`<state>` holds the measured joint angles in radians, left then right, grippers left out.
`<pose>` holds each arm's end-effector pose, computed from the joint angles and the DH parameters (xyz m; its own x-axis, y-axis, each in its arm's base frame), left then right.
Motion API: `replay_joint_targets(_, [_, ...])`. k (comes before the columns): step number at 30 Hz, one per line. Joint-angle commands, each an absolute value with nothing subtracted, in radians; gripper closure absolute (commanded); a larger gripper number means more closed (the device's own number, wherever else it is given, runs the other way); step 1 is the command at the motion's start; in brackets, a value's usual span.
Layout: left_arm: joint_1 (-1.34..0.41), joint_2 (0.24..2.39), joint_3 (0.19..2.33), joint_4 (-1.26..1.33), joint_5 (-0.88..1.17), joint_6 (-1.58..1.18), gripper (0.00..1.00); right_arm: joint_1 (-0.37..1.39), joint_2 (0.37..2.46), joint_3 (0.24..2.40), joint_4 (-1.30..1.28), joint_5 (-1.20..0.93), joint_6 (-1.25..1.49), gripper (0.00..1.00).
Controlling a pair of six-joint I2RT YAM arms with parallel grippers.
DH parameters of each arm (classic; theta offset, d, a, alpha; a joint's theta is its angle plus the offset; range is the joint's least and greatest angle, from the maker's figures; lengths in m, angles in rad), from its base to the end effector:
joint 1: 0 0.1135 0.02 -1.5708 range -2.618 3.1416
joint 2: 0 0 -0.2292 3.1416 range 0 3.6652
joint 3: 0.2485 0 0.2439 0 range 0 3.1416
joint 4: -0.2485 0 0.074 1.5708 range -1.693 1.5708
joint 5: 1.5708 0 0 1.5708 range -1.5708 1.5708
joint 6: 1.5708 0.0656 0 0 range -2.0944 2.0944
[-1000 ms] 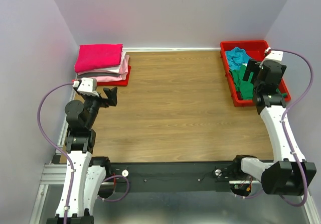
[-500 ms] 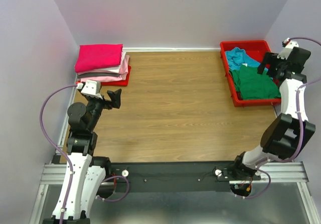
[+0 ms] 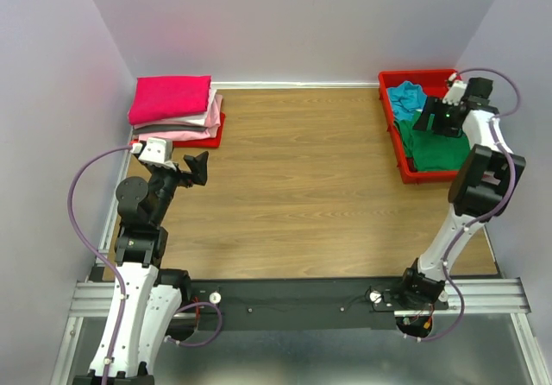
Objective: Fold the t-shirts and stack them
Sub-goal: Grab the tshirt from the pile
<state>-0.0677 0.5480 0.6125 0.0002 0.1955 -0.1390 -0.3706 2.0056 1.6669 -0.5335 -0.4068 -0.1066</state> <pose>0.1932 -0.0259 0.3170 0.0279 -0.1381 -0.9900 0.2662 0.9557 -0.1258 0.4249 -0.1373 0.1966 -0.7199 0.1749 -0.6717 0.0190 0.9723 0.2328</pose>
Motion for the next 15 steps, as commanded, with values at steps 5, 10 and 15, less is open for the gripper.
replay_joint_targets(5, [-0.077,0.549,0.603,0.026,0.180,-0.127,0.02,-0.267,2.098,1.710,-0.588,-0.207,-0.095,0.43])
replay_joint_targets(10, [-0.077,0.548,0.601,0.025,0.178,-0.126,0.02,-0.258,2.036,1.678,-0.581,-0.166,-0.107,0.99])
replay_joint_targets(15, [-0.078,0.546,0.604,0.023,0.181,-0.126,0.01,-0.242,1.831,1.585,-0.555,-0.149,-0.143,0.99])
